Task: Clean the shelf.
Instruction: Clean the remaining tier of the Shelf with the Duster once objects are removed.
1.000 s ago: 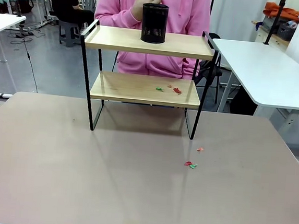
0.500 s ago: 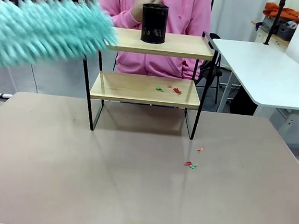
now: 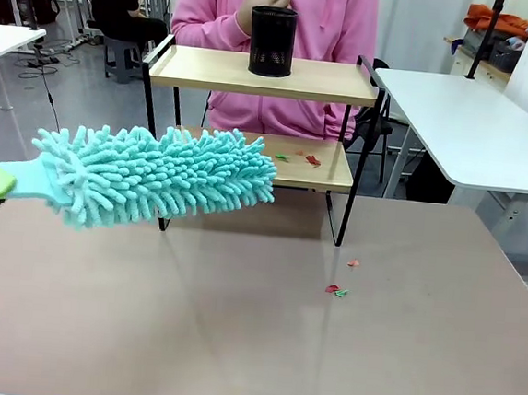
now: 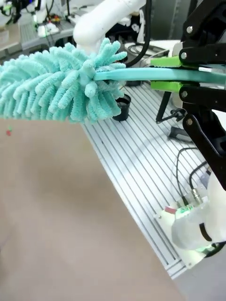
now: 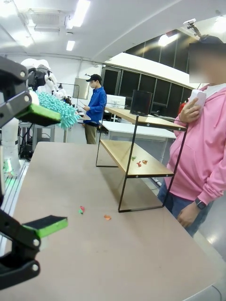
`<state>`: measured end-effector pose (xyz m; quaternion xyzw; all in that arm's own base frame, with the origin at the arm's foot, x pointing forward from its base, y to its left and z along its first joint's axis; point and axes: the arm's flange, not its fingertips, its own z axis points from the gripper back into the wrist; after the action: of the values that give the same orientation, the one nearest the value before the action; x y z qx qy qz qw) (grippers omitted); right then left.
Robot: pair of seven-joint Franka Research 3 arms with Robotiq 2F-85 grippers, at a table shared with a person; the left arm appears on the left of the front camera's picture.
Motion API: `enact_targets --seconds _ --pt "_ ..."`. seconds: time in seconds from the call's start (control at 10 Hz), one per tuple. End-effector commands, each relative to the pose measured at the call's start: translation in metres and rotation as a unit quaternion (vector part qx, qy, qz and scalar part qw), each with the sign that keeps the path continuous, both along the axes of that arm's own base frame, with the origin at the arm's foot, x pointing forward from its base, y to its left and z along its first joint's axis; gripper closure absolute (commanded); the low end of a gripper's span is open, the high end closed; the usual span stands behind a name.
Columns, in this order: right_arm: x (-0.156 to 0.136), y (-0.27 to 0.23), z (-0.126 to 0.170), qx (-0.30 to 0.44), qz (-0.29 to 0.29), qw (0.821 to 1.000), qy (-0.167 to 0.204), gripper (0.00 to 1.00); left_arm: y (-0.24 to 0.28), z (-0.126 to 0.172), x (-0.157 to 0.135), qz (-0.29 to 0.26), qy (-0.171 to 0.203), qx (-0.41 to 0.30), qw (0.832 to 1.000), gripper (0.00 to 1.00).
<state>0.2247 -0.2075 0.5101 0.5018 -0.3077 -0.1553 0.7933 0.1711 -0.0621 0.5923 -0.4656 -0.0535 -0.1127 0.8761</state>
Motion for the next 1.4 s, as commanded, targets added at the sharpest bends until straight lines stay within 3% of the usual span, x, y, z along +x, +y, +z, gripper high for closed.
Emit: enact_targets --seconds 0.0,0.3,0.6,0.7,0.8,1.1,1.3 --pt "0.002 0.000 0.001 0.001 0.003 1.000 -0.017 0.00 0.005 0.010 -0.004 -0.012 -0.005 -0.008 1.000 0.88" --pt "0.002 0.000 0.001 0.001 0.003 1.000 -0.017 0.00 0.000 0.001 0.000 -0.005 -0.002 -0.001 1.000 0.88" --pt "0.002 0.000 0.001 0.001 0.003 1.000 -0.017 0.00 -0.049 -0.026 0.012 0.089 -0.025 0.020 0.995 0.88" --pt "0.002 0.000 0.001 0.001 0.003 1.000 -0.017 0.00 -0.060 -0.030 0.021 0.122 -0.046 0.012 0.991 0.95" --pt "0.002 0.000 0.001 0.001 0.003 1.000 -0.017 0.00 -0.071 -0.037 0.027 0.135 -0.041 0.044 0.989 0.91" --pt "0.002 0.000 0.001 0.001 0.003 1.000 -0.017 0.00 -0.099 -0.061 0.054 0.161 -0.053 0.082 0.982 0.91" --pt "0.002 0.000 0.001 0.001 0.003 1.000 -0.017 0.00 -0.122 -0.074 0.070 0.211 -0.103 0.062 0.970 0.91"
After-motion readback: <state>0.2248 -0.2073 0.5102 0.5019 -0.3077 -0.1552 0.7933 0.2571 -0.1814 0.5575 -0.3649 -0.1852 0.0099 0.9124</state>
